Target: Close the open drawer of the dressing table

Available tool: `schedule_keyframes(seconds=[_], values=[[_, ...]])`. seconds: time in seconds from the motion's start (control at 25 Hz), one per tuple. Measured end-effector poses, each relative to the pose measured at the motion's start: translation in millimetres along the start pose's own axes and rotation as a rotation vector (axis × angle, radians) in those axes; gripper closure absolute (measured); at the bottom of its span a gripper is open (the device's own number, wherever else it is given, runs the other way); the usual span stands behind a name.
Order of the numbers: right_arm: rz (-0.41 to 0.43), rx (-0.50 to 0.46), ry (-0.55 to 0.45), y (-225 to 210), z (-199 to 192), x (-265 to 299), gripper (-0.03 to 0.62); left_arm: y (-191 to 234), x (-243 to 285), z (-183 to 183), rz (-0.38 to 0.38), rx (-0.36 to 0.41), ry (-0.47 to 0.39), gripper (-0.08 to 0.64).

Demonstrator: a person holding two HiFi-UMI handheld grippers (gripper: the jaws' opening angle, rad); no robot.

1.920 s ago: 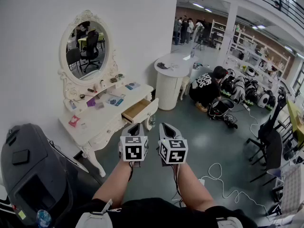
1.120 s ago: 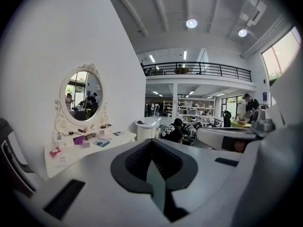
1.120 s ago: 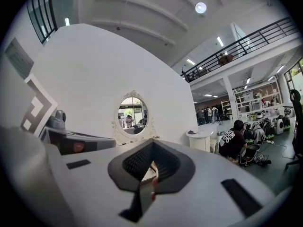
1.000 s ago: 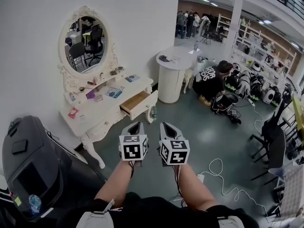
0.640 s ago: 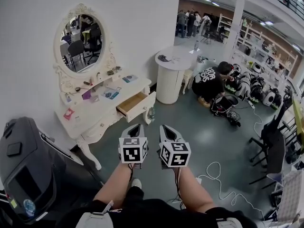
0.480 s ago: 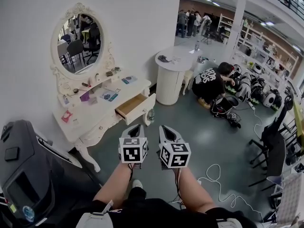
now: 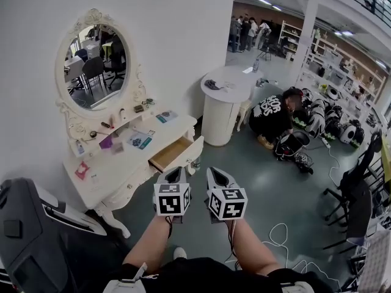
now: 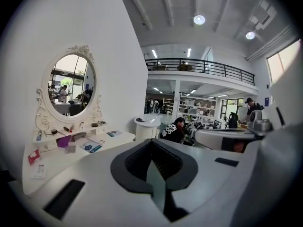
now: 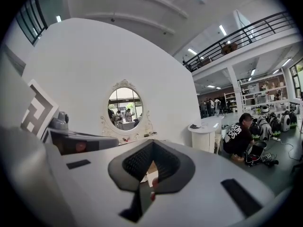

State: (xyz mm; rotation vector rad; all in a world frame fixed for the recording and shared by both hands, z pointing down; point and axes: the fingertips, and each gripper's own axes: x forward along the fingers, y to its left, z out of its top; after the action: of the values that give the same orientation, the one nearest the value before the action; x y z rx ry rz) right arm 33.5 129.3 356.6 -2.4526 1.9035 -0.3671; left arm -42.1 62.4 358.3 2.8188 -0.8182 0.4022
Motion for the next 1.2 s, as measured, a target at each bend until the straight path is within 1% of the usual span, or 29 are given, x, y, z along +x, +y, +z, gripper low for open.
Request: schedule_keyframes(seconds=[0.28,0.44,0.64,0.8,1.0,1.2], values=[[0.001,-0.004,0.018,2.5,9.7,63.1,0.583,45.7,42.0,16.2,-0.001,-0.016,0.017,0.552],[-0.007,-0.001,0.011,0.7,19.3,97.6,0.583,69.6,66.0,28.9,-0.01,-0.018,0.011,0.552],[-0.023,0.011,0.026,4.5,11.4,133.0,0.583,98.9,91.3,28.4,-0.023,-0.024,0.029,0.552],[-0.03,0.007,0.041,4.5,6.1,148.7,0.583,114.0,103.5,31.1,-0.028,-0.039,0.027,0.552],[-0.042,0.029,0.068,-2.3,-4.3,155.6,0.583,122.6,111.4,19.8,-0.028,-0.048,0.06,0.552],[-0.022,0.036,0.07,-2.4,-9.6,175.0,0.583,132.4,122.7,14.8,-0.015,-0.038,0.075,0.552]])
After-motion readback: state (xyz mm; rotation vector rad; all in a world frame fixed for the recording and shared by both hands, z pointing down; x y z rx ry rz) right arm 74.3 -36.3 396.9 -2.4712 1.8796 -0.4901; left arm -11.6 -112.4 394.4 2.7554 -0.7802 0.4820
